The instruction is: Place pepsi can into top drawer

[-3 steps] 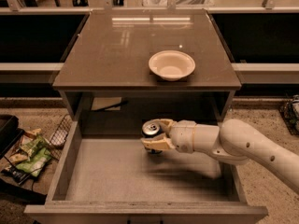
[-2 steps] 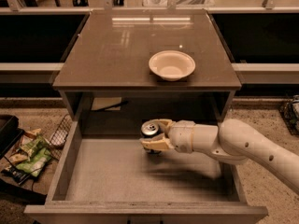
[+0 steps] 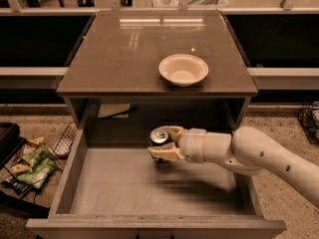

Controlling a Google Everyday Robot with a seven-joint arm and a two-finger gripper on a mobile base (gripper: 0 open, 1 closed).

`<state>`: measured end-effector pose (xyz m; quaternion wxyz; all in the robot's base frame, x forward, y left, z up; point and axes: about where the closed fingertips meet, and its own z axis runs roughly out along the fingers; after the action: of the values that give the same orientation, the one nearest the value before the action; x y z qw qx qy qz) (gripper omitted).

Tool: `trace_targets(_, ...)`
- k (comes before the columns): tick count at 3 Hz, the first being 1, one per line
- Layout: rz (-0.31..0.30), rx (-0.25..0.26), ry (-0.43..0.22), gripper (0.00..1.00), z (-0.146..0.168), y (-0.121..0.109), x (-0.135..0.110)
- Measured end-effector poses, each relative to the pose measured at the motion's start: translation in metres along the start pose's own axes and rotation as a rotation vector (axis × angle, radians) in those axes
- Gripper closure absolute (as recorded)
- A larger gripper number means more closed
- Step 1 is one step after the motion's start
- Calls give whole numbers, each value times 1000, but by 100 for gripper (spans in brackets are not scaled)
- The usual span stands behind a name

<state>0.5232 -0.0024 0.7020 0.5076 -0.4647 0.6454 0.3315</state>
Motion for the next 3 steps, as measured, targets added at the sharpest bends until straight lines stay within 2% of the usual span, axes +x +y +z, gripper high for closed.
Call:
trace_targets(1,-1,-4,-1,0,2,1,-1)
trace_targets(2,-1,-4,-1,0,2,1,-1)
trace_targets(3,-33,-24,28,0,-26,14,-21)
